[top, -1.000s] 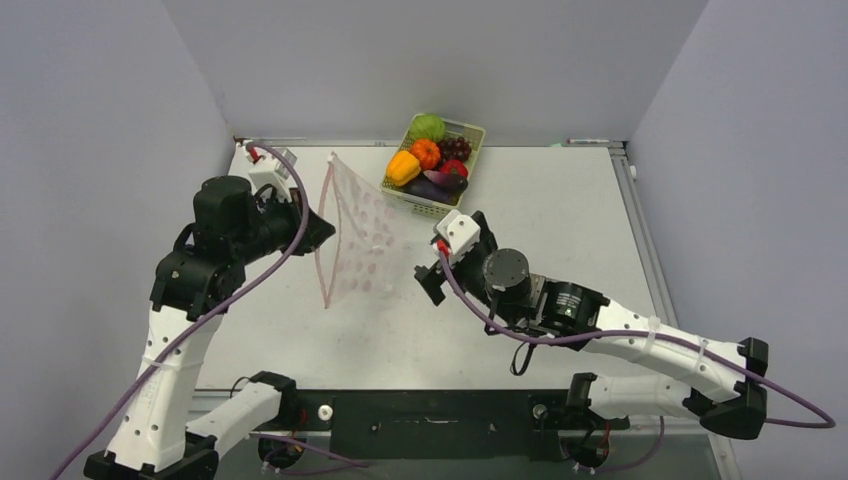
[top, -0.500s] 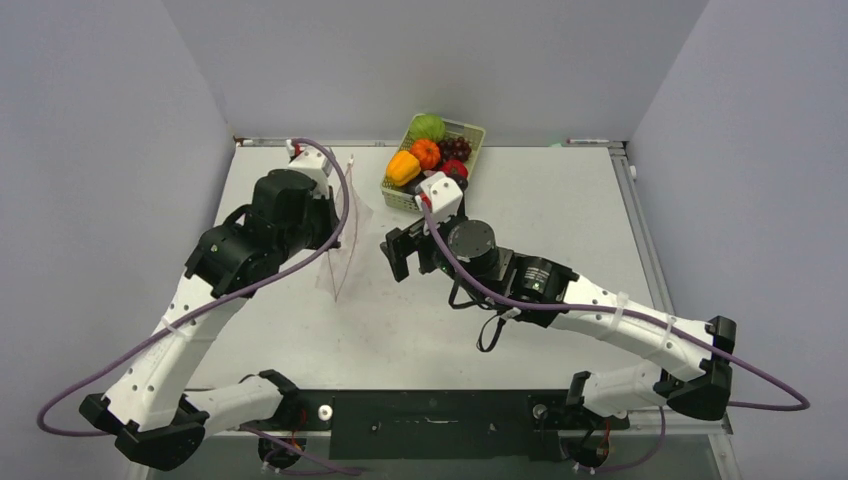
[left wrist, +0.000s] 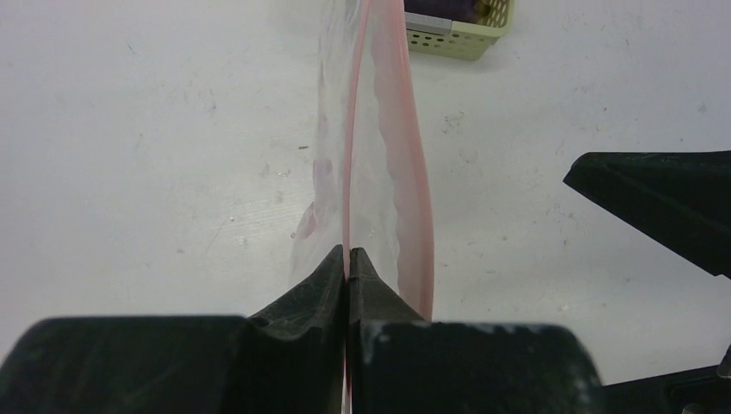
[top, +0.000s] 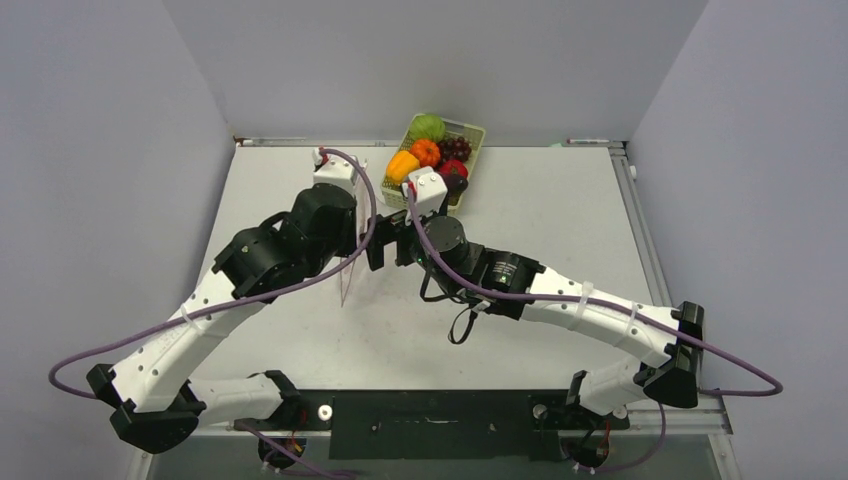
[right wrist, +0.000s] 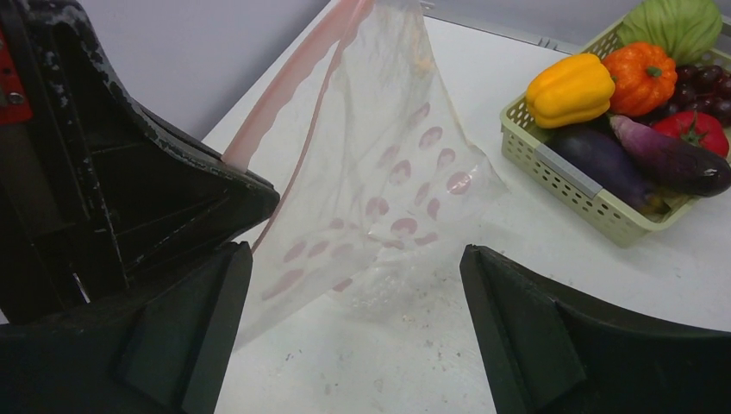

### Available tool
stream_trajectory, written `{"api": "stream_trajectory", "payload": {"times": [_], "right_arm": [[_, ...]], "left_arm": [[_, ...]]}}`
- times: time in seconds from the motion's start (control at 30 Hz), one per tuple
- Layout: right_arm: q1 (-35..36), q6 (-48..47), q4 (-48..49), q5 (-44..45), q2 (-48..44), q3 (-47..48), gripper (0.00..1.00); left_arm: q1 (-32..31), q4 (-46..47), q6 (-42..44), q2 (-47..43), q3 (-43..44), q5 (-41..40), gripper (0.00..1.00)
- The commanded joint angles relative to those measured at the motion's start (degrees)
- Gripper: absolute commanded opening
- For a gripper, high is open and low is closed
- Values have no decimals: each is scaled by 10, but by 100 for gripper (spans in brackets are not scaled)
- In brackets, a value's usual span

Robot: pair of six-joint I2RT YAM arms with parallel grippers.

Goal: Place the food in the zip-top bag and seal the zipper
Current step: Open the zipper of the food storage bag at the center of the board.

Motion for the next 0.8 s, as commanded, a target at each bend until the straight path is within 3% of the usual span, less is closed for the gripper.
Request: {"api": "stream_trajectory", "payload": {"times": [0.0,0.33,0.77], "right_arm": [[-1,28,33,29,3,26,98],[-1,50,60,31,-21,1,97],[-1,54,41,40,37,23,95]], "left_arm": [[-11,15,-17,-5,8,-40,0],[-19,22,-21,-16,-10,-50,0],[-20,41,-21,-33,-16,-11,0]]}}
